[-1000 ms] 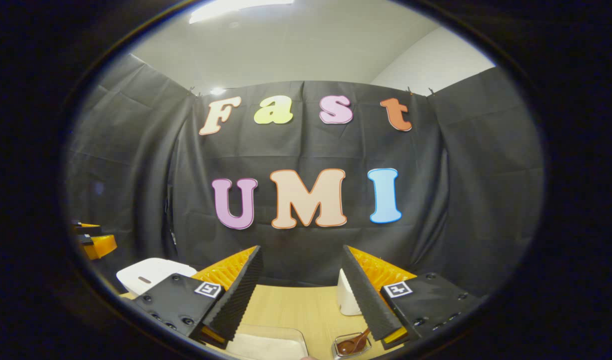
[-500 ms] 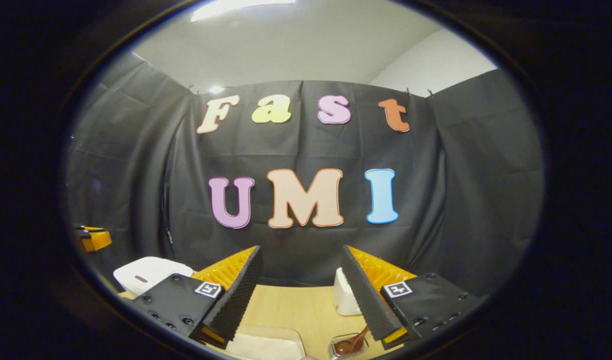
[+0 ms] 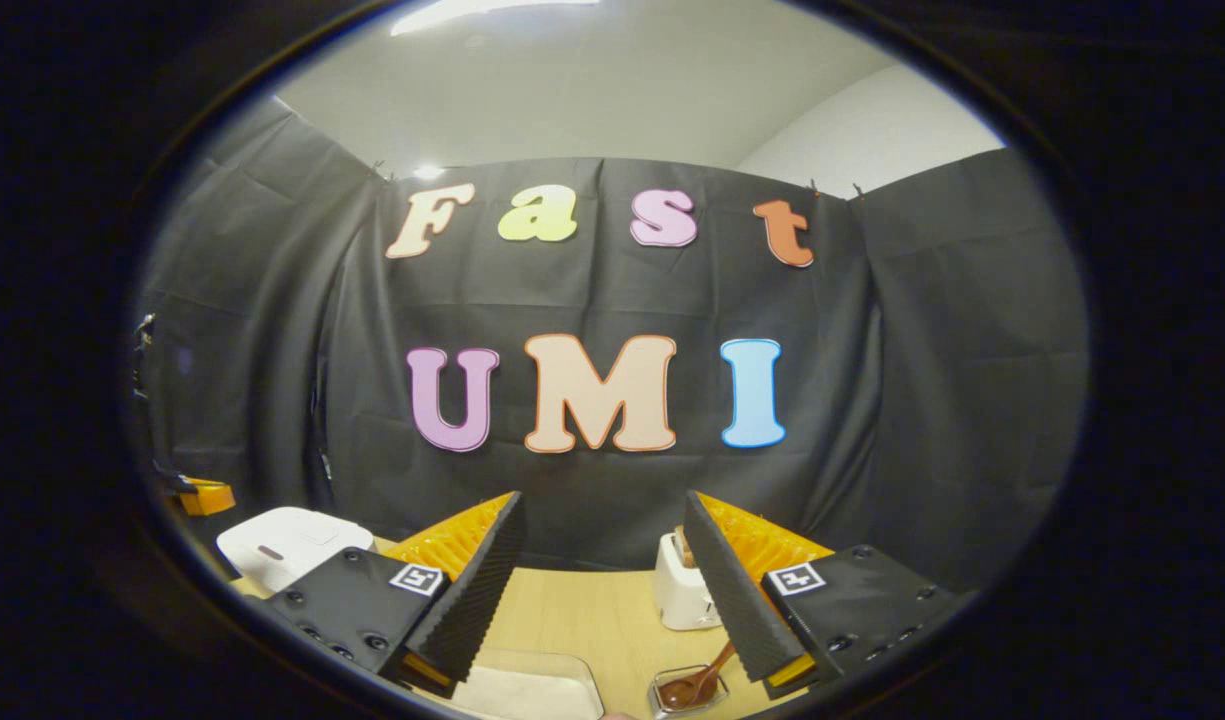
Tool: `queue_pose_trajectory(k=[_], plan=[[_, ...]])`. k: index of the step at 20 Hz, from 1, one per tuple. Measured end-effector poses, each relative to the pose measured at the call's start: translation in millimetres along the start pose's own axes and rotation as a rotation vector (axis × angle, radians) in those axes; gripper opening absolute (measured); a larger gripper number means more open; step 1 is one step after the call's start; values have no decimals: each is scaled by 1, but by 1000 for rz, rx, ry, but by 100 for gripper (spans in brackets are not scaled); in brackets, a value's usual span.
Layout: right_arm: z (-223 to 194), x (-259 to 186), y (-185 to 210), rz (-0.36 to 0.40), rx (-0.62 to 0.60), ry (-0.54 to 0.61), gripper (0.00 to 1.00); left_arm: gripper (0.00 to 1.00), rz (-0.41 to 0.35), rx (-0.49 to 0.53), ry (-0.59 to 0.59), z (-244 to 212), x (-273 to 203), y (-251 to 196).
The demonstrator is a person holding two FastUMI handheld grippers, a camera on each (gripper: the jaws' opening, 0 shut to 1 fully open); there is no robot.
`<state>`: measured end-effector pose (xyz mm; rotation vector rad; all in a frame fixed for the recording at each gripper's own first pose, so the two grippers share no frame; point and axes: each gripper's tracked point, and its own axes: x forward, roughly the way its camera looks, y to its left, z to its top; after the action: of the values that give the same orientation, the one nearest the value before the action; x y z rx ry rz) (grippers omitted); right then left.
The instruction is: Close the left gripper, press the button to open the rice cooker; take a wooden spoon from the chopstick holder with the right hand, scoop a spoonful of rice and pour it into the rice cooker, then put the wooden spoon back into the chopstick holder.
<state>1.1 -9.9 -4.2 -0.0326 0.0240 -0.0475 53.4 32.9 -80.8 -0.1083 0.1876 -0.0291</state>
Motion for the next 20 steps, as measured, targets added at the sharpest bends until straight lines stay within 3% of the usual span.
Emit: queue_pose_trajectory(k=[13,17,20], plan=[[-6,-5,-19,-63,-27,15,100,0,-20,-9,231,-89,29,7],[-8,-4,-23,-69,-29,17,100,0,-27,16,236,-91,29,7],[-8,-3,-27,-68,-42,14,100,0,-23,-58,207,-90,29,9]])
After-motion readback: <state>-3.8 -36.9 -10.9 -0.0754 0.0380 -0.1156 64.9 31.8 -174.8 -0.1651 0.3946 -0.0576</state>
